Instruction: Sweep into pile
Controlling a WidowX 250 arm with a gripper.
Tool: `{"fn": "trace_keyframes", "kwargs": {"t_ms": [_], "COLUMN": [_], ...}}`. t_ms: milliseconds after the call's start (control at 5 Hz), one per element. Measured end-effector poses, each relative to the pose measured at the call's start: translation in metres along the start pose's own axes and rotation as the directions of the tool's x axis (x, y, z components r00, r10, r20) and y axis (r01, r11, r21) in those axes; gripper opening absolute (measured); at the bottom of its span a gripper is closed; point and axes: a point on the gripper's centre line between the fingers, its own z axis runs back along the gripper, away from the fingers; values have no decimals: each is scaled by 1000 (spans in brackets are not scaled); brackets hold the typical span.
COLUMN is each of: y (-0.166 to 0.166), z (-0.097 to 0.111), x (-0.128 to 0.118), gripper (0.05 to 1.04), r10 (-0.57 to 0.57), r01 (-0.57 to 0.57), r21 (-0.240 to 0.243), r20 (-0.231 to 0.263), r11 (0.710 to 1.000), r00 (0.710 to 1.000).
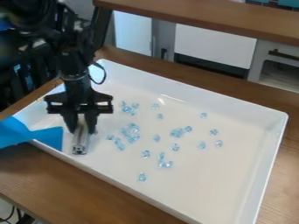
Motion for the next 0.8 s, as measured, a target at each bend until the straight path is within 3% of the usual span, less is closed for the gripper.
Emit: {"fn": "trace_keyframes", "kwargs": {"t_ms": [800], "y": [-99], "z": [-2], "x": [-25], "gripper": [367], "r10": [29], "r01": [-33], "r21": [-35], "r20": [-95], "r11": [999], "r00": [995]}}
